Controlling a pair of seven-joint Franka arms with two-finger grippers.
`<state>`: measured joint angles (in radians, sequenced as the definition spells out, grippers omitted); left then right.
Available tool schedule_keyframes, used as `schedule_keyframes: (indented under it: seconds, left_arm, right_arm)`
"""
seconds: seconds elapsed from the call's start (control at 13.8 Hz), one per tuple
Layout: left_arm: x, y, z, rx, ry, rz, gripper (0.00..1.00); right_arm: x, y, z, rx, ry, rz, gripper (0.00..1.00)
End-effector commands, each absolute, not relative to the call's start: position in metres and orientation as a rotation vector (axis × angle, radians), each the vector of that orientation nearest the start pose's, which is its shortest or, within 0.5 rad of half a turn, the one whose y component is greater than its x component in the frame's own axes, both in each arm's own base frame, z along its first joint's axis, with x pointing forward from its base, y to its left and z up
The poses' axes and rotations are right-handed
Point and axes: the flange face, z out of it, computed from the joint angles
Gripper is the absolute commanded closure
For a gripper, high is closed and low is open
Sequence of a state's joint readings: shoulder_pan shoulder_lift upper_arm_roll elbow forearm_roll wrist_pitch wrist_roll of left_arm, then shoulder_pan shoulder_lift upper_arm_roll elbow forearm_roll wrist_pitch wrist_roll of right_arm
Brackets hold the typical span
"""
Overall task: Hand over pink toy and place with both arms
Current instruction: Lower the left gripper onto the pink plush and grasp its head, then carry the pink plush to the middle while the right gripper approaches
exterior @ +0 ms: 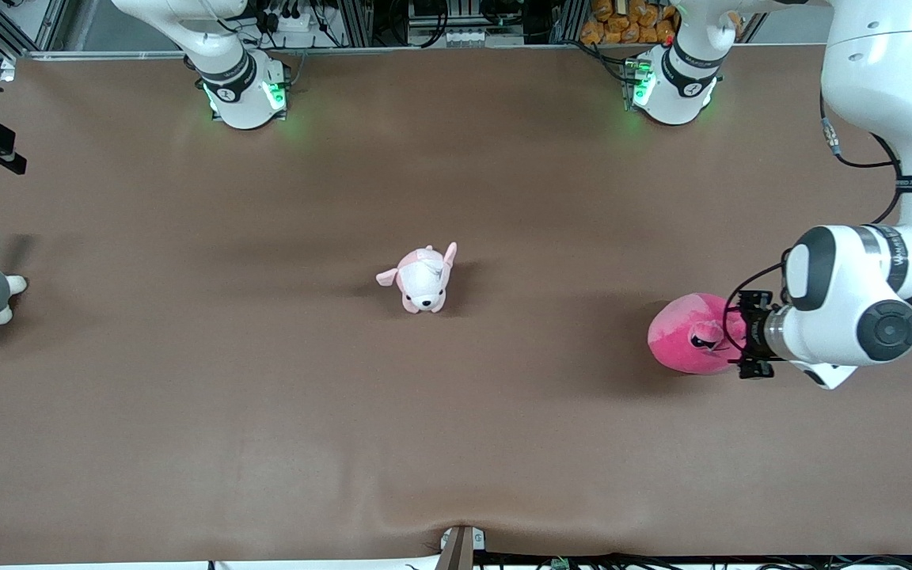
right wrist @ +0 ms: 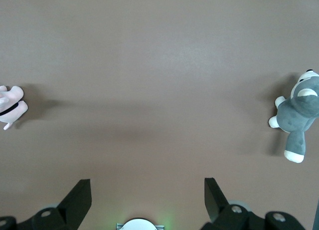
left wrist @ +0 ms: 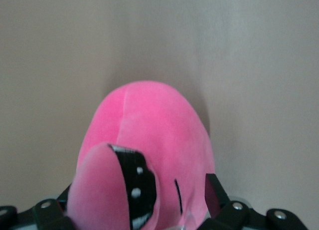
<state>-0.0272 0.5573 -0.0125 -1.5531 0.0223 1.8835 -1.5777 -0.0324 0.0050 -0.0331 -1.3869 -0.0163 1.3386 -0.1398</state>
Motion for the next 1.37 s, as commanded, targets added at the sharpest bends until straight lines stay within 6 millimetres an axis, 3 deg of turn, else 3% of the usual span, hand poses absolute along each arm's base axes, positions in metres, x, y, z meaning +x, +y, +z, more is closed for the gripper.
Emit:
schedule_keyframes:
  seconds: [0.0, 0.14, 0.29, 0.51, 0.58, 0.65, 0.8, 1.08, 1.3]
  left_arm:
    - [0.668, -0.009, 0.315, -2.126, -2.077, 0.207, 0.00]
    - [0.668, -0.013, 0.316, -2.119, -2.083, 0.205, 0.00]
    - [0.667, -0.017, 0.326, -2.123, -2.086, 0.203, 0.00]
    - [0.663, -0.023, 0.331, -2.118, -2.082, 0.220, 0.00]
    - [0.662, -0.024, 0.331, -2.120, -2.078, 0.222, 0.75]
    - [0.662, -0.025, 0.331, -2.122, -2.078, 0.224, 1.00]
    - [0.663, -0.028, 0.338, -2.128, -2.085, 0.214, 1.00]
    - [0.664, -0.029, 0.348, -2.111, -2.123, 0.198, 1.00]
    - [0.664, -0.054, 0.377, -2.189, -2.110, 0.170, 1.00]
  right_arm:
    - [0.539, -0.042, 0.675, -3.149, -0.072, 0.120, 0.00]
    - [0.546, -0.051, 0.662, -3.138, -0.046, 0.150, 0.00]
    - [0.563, -0.064, 0.631, -3.134, -0.018, 0.242, 0.00]
    - [0.576, -0.072, 0.615, -3.122, -0.004, 0.215, 0.00]
    - [0.579, -0.072, 0.613, -3.131, -0.010, 0.215, 0.00]
    - [0.582, -0.071, 0.611, -3.125, 0.012, 0.194, 0.00]
    - [0.594, -0.068, 0.597, -3.123, 0.002, 0.191, 0.00]
    - [0.599, -0.061, 0.589, -3.025, 0.039, 0.190, 0.00]
    - [0.603, -0.041, 0.588, -2.933, 0.236, 0.197, 0.00]
